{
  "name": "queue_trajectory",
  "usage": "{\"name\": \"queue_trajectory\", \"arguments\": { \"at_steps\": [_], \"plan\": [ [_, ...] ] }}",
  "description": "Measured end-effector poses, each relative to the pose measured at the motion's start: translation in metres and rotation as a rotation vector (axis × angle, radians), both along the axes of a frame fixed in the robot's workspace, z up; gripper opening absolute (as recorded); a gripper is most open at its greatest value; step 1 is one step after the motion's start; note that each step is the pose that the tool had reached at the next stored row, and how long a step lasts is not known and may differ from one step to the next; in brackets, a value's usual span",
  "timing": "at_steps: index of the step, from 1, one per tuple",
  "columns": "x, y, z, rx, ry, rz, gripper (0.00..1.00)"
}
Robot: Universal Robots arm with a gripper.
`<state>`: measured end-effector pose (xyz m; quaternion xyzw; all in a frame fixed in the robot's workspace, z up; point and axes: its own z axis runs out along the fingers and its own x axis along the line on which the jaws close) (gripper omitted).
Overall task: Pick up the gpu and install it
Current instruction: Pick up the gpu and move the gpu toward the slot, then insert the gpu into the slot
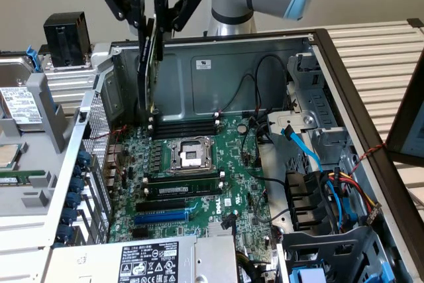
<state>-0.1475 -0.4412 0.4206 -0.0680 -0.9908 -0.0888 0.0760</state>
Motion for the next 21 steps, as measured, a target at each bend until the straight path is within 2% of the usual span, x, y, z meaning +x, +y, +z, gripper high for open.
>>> {"name": "queue_trajectory", "arguments": {
  "at_steps": [5, 6, 7, 9, 11, 13, 15, 16, 18, 20, 21],
  "plan": [
    [0.014, 0.0, -0.0023, -0.0001, 0.041, 0.0, 0.27],
    [0.017, 0.0, -0.0026, -0.0001, 0.0431, 0.0, 0.27],
    [0.019, -0.0001, -0.0029, -0.0025, 0.0433, 0.0, 0.27],
    [0.022, -0.0001, -0.0039, -0.0151, 0.0433, 0.0, 0.27],
    [0.025, 0.0, -0.0052, -0.0237, 0.0428, -0.001, 0.27],
    [0.03, 0.0, -0.0066, -0.0314, 0.0411, -0.001, 0.27],
    [0.032, -0.0001, -0.008, -0.034, 0.0348, -0.001, 0.27],
    [0.032, -0.0001, -0.0085, -0.0349, 0.0292, -0.001, 0.27],
    [0.033, 0.001, -0.0093, -0.0366, 0.0143, 0.002, 0.27],
    [0.033, 0.0013, -0.0101, -0.037, -0.0021, 0.024, 0.27],
    [0.033, 0.0013, -0.0104, -0.037, -0.0076, 0.041, 0.27]
  ]
}}
